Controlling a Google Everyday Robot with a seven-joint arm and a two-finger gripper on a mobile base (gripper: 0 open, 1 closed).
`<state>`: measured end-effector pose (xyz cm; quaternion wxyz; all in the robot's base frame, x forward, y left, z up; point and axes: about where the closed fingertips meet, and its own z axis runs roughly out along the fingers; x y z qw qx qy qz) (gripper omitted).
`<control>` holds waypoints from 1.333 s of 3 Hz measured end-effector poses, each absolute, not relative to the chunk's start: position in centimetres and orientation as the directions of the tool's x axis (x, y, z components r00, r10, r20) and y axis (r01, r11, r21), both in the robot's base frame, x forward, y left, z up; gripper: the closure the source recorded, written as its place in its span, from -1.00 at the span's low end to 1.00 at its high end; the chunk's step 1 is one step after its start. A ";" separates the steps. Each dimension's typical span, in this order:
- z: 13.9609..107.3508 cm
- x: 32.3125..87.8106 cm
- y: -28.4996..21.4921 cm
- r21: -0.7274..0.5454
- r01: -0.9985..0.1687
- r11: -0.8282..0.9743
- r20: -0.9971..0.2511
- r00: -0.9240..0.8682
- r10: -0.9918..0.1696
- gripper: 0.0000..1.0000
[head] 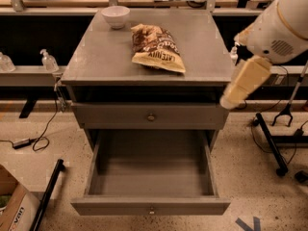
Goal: Place brown chip bag into middle drawer
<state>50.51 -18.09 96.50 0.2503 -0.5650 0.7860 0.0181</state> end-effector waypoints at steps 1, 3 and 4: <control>96.2 55.5 -15.0 -0.297 -0.881 0.367 -0.536 -0.164 -0.828 -1.00; 93.9 64.4 -9.9 -0.306 -0.895 0.325 -0.641 -0.058 -0.765 -1.00; 93.9 64.4 -9.9 -0.306 -0.895 0.325 -0.642 -0.058 -0.765 -1.00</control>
Offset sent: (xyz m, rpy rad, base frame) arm 0.1561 0.0879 -0.0249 0.2983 -0.1890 0.1285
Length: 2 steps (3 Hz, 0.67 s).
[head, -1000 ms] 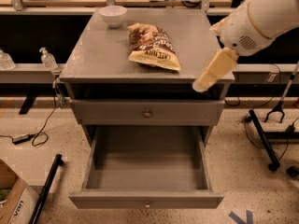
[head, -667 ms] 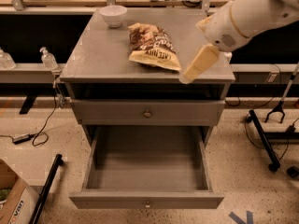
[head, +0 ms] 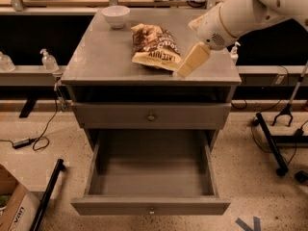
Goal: Place brown chip bag into middle drawer
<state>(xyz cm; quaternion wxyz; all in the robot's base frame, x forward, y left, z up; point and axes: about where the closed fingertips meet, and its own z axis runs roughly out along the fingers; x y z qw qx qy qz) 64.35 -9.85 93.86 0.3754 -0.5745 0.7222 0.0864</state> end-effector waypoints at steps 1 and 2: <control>93.7 65.2 -9.1 -0.283 -0.876 0.392 -0.695 -0.094 -0.712 -1.00; 93.3 69.2 -6.0 -0.258 -0.840 0.477 -0.775 -0.115 -0.621 -1.00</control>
Offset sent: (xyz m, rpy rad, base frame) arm 0.0786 0.0613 0.0006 0.2867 -0.0716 -0.1578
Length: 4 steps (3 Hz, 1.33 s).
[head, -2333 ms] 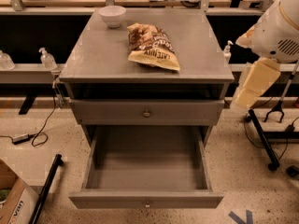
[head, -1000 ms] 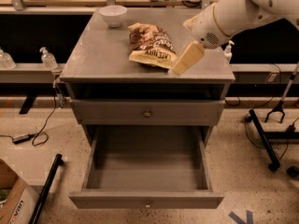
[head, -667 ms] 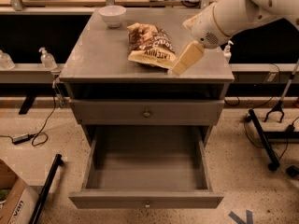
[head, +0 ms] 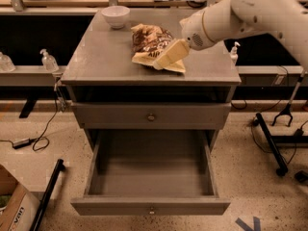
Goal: Place brown chip bag into middle drawer
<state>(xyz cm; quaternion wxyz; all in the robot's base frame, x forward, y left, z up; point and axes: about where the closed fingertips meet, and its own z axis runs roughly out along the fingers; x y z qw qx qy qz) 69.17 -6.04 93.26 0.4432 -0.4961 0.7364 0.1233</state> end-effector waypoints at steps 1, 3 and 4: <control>91.9 71.9 -5.2 -0.214 -0.809 0.548 -0.809 -0.167 -0.563 -1.00; 88.0 77.0 -6.0 -0.117 -0.730 0.673 -0.829 -0.301 -0.471 -1.00; 86.6 79.5 -5.9 -0.093 -0.722 0.686 -0.835 -0.318 -0.449 -1.00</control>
Offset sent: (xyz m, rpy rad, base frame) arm 0.0838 -0.0023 -0.0520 0.1466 0.0830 -0.2491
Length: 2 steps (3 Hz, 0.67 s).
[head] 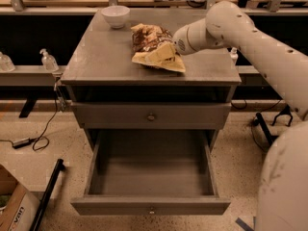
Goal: Place brown chip bag into middle drawer
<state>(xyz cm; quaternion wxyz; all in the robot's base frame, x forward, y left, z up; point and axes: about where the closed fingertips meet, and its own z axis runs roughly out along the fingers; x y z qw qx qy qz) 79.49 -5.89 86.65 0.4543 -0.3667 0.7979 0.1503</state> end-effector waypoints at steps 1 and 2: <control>85.4 81.7 -5.0 -0.078 -0.742 0.666 -0.837 -0.314 -0.449 -0.62; 84.4 82.5 -4.3 -0.075 -0.760 0.646 -0.832 -0.310 -0.461 -0.16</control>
Offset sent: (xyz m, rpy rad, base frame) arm 0.0393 0.0173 -0.0298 -0.0034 0.0253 0.0804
